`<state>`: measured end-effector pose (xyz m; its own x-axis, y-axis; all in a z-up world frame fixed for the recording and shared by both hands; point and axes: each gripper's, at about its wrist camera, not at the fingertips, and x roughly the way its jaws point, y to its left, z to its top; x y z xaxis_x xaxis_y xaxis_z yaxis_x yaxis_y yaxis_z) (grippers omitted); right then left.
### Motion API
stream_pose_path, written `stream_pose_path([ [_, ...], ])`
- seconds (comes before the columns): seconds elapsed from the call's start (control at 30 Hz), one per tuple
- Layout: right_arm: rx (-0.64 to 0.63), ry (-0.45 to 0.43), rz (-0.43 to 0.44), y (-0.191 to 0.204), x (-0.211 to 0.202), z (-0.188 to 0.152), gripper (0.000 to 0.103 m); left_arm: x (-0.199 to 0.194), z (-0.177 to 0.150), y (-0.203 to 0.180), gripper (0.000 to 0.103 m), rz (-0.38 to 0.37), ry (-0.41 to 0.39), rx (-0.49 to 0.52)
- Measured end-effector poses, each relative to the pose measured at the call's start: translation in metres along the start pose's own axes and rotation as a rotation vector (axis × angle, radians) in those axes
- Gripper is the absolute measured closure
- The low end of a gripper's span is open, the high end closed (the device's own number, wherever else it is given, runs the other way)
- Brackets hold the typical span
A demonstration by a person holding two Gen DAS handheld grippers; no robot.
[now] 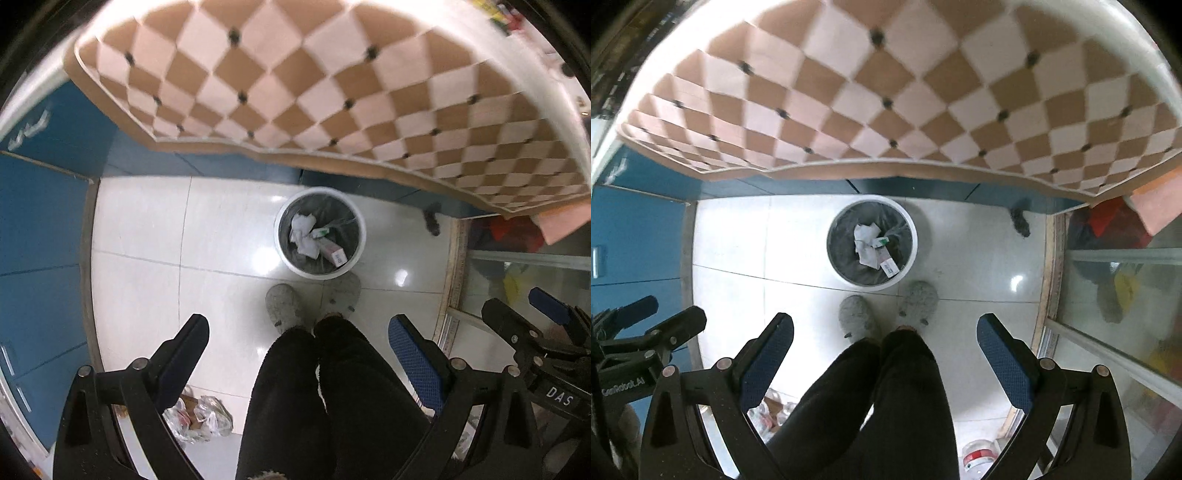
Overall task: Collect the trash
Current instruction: 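Grasp the clear orange-printed wrapper with the right tool while the left tool grasps a dark scrap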
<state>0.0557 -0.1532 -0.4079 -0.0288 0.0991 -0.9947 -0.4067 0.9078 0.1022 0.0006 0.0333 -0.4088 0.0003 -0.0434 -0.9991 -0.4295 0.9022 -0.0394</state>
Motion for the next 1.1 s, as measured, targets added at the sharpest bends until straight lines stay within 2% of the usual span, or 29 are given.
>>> stream_pose_path([
  [0.27,-0.006,-0.061,0.045,0.010,-0.089,-0.010,0.002,-0.078,-0.002,0.003,0.004,-0.019,-0.109,0.012],
  [0.33,-0.007,-0.082,0.062,0.013,-0.106,-0.010,0.002,-0.097,0.001,0.001,0.004,-0.020,-0.173,0.022],
  [0.53,0.073,-0.193,0.149,-0.005,-0.156,0.010,0.002,-0.137,0.038,-0.018,0.004,0.053,-0.313,0.030],
  [0.63,0.159,-0.243,0.182,-0.035,-0.175,0.035,0.002,-0.152,0.074,-0.035,0.004,0.113,-0.388,0.027],
  [0.77,0.230,-0.301,0.163,-0.084,-0.193,0.082,0.002,-0.155,0.133,-0.056,0.003,0.157,-0.417,0.012],
  [0.97,0.324,-0.304,0.059,-0.181,-0.181,0.180,0.002,-0.133,0.227,-0.105,0.002,0.168,-0.350,-0.024],
  [1.1,0.362,-0.268,-0.014,-0.239,-0.144,0.249,0.002,-0.104,0.278,-0.148,0.003,0.115,-0.280,-0.022],
])
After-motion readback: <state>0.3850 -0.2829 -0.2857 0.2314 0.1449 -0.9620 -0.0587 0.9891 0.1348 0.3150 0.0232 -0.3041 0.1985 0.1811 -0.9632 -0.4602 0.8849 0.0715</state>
